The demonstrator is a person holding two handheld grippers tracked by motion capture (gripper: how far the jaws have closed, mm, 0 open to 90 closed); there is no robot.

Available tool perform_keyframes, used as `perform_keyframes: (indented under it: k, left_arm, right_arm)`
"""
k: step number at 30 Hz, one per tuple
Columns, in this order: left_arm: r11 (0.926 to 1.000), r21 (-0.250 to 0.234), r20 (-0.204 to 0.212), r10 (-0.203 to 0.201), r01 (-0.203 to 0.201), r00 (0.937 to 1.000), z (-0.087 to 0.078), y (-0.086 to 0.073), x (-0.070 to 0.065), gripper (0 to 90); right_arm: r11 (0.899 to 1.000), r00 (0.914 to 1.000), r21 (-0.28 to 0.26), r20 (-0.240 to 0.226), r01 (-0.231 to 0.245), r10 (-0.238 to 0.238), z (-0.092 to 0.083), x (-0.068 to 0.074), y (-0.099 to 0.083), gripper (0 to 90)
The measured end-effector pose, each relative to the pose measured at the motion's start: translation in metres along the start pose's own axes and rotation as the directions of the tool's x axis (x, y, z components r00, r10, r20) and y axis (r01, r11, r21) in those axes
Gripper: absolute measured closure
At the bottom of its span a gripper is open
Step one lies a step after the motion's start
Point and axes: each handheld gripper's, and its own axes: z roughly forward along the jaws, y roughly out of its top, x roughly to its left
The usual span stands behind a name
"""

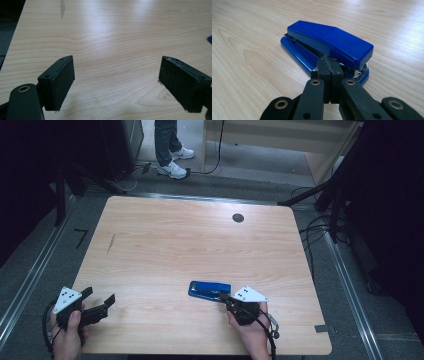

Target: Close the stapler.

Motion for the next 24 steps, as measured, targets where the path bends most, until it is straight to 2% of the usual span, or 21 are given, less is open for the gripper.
perform_keyframes:
  k: [2,11,14,24]
  left_arm:
    - [0.9998,0.009,-0.016,0.019,-0.019,0.9997,0.0,0.0,-0.001,14.1]
    - [0.9998,0.015,-0.027,0.015,-0.015,0.9995,0.004,-0.002,-0.003,14.1]
    - [0.9996,0.017,-0.031,0.021,-0.02,0.9993,0.005,-0.002,-0.004,14.1]
    - [0.9998,0.018,-0.028,0.01,-0.01,0.9995,0.005,-0.002,-0.003,14.1]
  right_arm:
    - [1.0,1.0,-0.004,0.004,0.002,-0.002,0.001,-0.002,0.001,90.0]
    - [1.0,0.9998,-0.005,0.018,0.002,-0.002,0.006,-0.008,0.001,90.0]
    - [1.0,0.9994,-0.001,0.032,-0.013,0.013,0.007,-0.012,0.0,90.0]
    - [1.0,0.9997,-0.003,0.018,-0.014,0.014,0.003,-0.014,0.0,90.0]
